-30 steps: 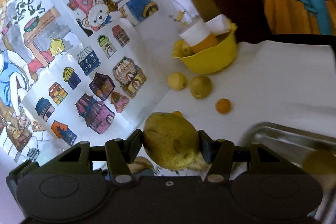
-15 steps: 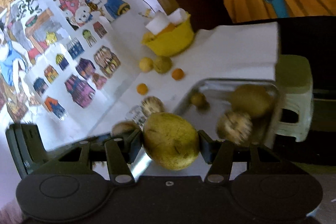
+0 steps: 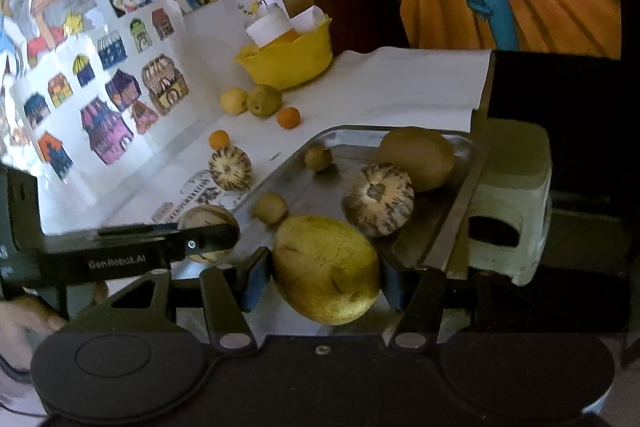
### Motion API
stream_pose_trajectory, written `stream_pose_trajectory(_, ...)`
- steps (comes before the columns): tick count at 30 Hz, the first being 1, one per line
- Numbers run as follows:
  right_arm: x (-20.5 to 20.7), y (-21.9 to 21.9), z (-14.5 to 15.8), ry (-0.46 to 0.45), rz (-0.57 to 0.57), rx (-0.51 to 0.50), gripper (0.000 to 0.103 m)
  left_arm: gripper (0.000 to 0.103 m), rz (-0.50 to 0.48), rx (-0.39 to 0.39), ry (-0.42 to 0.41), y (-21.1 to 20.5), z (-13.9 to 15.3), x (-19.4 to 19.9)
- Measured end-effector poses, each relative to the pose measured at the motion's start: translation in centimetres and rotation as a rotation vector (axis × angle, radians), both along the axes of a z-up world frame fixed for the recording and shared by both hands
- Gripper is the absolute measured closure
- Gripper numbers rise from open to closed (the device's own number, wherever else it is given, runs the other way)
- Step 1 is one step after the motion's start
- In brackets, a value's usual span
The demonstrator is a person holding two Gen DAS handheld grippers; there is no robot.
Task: Organize fruits
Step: 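Carry the pale streaked fruit in the left tool while the right tool carries the pear to the tray, then open the left tool over the tray while the right tool releases the pear into it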
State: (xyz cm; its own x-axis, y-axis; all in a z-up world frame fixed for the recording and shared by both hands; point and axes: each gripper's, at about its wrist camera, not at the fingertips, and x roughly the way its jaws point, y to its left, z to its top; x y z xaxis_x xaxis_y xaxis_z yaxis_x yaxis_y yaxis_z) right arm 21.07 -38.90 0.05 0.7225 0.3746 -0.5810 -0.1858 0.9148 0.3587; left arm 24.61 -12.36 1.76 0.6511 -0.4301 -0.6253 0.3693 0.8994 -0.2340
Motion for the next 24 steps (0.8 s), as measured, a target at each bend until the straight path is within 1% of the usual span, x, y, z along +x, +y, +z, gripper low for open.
stream_pose_trajectory(5, -0.2, 0.7, -0.5, -0.04, 0.015, -0.085, 0.045, 0.052, -0.023, 0.028, -0.013, -0.6, -0.4, 0.1)
stream_pose_trajectory(11, -0.2, 1.4, -1.1, -0.078, 0.028, -0.152, 0.045, 0.052, -0.038, 0.058, -0.016, -1.3, -0.7, 0.1)
stream_pose_trajectory(19, -0.7, 2.2, -1.8, -0.122, 0.047, -0.251, 0.045, 0.052, -0.043, 0.075, -0.027, -1.2, -0.9, 0.2)
stream_pose_trajectory(24, -0.9, 2.7, -2.0, -0.15, 0.054, -0.294, 0.045, 0.052, -0.053, 0.092, -0.033, -1.5, -1.2, 0.0)
